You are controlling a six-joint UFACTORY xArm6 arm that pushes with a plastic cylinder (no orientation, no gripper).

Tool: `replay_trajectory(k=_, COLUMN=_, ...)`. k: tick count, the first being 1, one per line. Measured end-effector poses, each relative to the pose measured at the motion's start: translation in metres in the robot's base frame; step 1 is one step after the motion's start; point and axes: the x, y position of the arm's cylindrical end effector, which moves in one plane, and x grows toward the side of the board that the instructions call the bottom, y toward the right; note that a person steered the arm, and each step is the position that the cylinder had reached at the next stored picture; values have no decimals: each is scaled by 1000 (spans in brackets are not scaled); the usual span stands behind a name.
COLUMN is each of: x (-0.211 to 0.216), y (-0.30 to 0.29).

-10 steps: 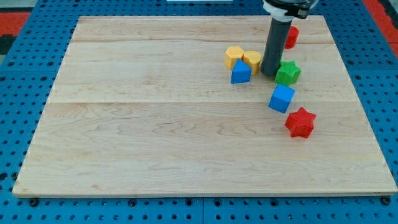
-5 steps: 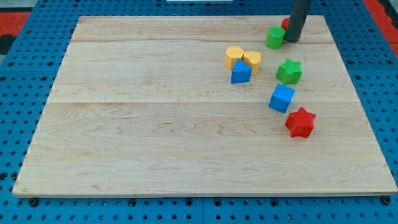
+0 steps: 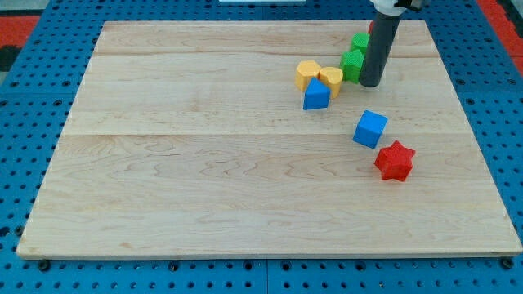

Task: Push a group of blocks upwards

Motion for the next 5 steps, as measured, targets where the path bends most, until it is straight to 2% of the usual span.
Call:
replay_trajectory(k=1, x=35, y=81)
replay_trajectory(k=2, x=143, y=114)
replay_trajectory(k=3, x=193, y=77)
replay_trajectory(k=4, x=183, y=32)
replay_trajectory(k=5, x=134, y=25)
